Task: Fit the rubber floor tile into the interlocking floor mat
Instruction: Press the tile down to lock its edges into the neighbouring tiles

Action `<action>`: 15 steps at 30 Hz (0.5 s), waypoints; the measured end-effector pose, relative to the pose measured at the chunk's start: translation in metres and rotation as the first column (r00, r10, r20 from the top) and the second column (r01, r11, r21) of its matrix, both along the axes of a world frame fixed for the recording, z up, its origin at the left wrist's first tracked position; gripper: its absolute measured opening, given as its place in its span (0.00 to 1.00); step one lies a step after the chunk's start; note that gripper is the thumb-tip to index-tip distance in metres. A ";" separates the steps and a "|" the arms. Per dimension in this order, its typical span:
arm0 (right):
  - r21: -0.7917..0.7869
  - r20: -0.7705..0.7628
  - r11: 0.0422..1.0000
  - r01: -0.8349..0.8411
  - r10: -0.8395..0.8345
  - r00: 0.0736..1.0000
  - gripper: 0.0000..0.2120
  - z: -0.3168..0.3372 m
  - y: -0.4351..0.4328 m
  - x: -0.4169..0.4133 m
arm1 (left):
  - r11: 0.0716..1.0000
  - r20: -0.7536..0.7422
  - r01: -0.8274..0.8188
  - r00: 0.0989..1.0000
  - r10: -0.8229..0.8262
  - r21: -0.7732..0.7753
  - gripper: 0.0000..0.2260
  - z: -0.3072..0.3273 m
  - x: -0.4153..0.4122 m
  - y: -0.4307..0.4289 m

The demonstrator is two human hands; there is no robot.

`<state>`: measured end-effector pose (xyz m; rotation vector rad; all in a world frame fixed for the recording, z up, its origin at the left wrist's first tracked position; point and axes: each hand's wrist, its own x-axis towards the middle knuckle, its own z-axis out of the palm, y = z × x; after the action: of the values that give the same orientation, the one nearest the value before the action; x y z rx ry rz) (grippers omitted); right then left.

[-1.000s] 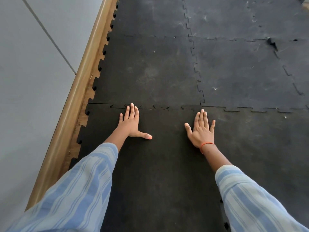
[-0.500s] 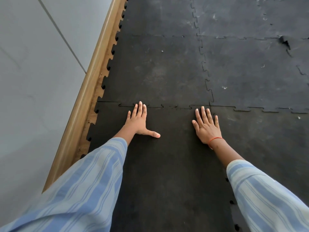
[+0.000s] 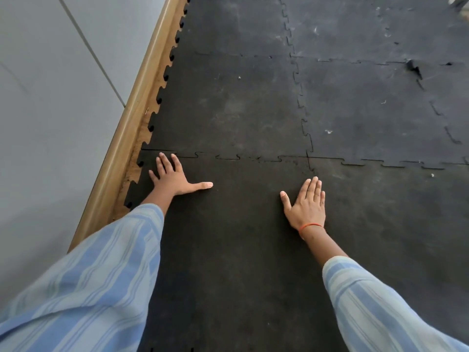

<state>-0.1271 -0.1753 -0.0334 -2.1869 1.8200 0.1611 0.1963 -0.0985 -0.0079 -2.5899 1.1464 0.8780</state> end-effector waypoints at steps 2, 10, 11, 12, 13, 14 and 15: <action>0.072 -0.001 0.997 -0.031 0.031 1.000 0.42 0.001 -0.015 -0.001 | 1.000 -0.001 0.003 1.000 -0.003 0.022 0.65 0.001 0.000 -0.004; 0.139 0.005 0.989 -0.058 0.058 0.998 0.42 0.008 -0.012 -0.020 | 0.991 -0.016 0.134 0.991 -0.134 0.000 0.61 -0.003 -0.059 0.008; 0.101 0.013 0.994 -0.033 0.032 0.999 0.42 0.008 0.002 -0.021 | 0.987 -0.004 0.159 0.987 -0.159 -0.027 0.59 -0.006 -0.075 0.015; 0.077 0.016 0.997 -0.005 0.004 1.000 0.42 0.007 0.018 -0.024 | 0.983 0.005 0.177 0.984 -0.177 -0.048 0.58 -0.008 -0.090 0.022; 0.062 0.015 0.998 0.028 -0.029 0.999 0.42 0.007 0.034 -0.027 | 0.979 0.015 0.191 0.982 -0.191 -0.065 0.56 -0.010 -0.105 0.029; 0.050 0.020 0.996 0.068 -0.069 0.997 0.42 0.005 0.050 -0.030 | 0.975 0.028 0.205 0.979 -0.203 -0.083 0.54 -0.011 -0.118 0.034; 0.042 0.029 0.994 0.105 -0.106 0.994 0.42 0.004 0.063 -0.032 | 0.971 0.041 0.218 0.976 -0.215 -0.100 0.52 -0.012 -0.129 0.037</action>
<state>-0.1591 -0.1123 -0.0291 -2.0488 1.8932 0.1396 0.0670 -0.0612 -0.0202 -2.4841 1.4682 0.7482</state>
